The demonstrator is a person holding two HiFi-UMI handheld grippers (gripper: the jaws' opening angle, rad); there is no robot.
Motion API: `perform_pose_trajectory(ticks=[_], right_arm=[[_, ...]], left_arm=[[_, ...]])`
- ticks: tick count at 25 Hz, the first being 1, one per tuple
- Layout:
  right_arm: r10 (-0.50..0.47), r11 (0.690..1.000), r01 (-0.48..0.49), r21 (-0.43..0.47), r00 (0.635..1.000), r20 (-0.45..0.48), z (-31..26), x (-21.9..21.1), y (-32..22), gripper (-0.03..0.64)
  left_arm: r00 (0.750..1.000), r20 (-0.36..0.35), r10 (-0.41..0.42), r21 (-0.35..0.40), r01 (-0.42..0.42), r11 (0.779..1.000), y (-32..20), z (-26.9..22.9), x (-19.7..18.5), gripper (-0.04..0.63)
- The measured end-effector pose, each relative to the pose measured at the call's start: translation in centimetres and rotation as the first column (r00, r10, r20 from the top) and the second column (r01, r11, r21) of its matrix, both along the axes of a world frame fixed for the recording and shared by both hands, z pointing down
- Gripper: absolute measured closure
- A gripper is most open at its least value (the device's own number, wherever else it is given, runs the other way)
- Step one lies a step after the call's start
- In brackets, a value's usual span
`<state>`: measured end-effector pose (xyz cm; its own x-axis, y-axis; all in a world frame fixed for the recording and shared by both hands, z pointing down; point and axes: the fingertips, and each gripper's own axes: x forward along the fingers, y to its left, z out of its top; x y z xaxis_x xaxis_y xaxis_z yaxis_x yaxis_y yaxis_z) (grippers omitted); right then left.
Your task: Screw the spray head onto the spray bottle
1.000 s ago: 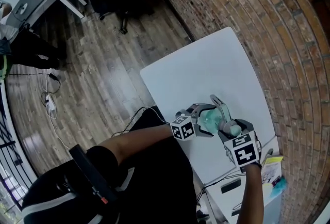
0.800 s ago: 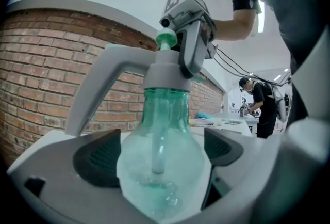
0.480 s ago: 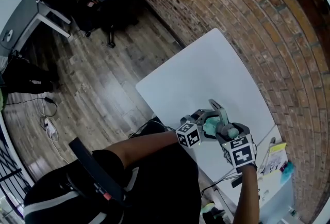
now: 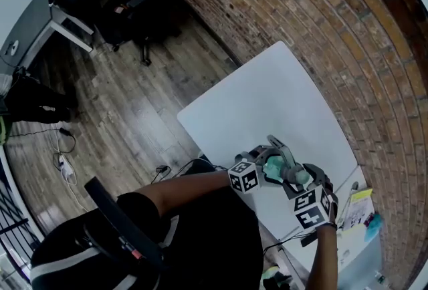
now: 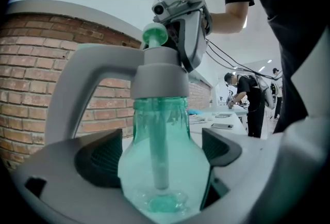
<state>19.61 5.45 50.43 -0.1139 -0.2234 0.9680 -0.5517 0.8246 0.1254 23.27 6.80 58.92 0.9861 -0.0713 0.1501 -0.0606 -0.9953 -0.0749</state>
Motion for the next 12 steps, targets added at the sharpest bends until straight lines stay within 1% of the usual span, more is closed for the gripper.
perform_pose_trajectory(ticks=[2,4,6,8,9,10,12], right_arm=[[-0.081,0.997,0.081,-0.009,0.997,-0.014,-0.35,-0.27,0.2,0.322],[-0.16,0.987,0.16,-0.007,0.987,-0.028,-0.67,-0.4,0.23,0.322],[-0.26,0.966,0.26,-0.013,0.964,-0.049,-0.6,-0.66,0.41,0.324],[-0.354,0.935,0.352,-0.042,0.932,-0.083,-0.13,-0.66,0.8,0.327],[-0.373,0.928,0.369,-0.058,0.923,-0.093,0.07,-0.54,0.86,0.332],[-0.368,0.929,0.362,-0.073,0.925,-0.091,0.18,-0.46,0.82,0.333],[-0.317,0.946,0.311,-0.093,0.946,-0.062,0.17,-0.44,0.68,0.334]], left_arm=[[1.0,0.002,0.002,0.001,-0.002,1.0,0.03,0.03,-0.16,0.117],[1.0,0.004,0.005,0.0,-0.005,1.0,0.15,0.02,-0.13,0.117],[1.0,0.007,0.011,0.0,-0.011,1.0,0.19,0.05,-0.17,0.117],[1.0,0.01,0.022,-0.002,-0.022,1.0,0.26,0.08,-0.23,0.117],[1.0,0.01,0.026,-0.004,-0.026,1.0,0.28,0.06,-0.21,0.118],[1.0,0.01,0.028,-0.005,-0.028,1.0,0.27,0.01,-0.18,0.118],[0.999,0.01,0.032,-0.006,-0.032,0.999,0.32,-0.08,-0.17,0.118]])
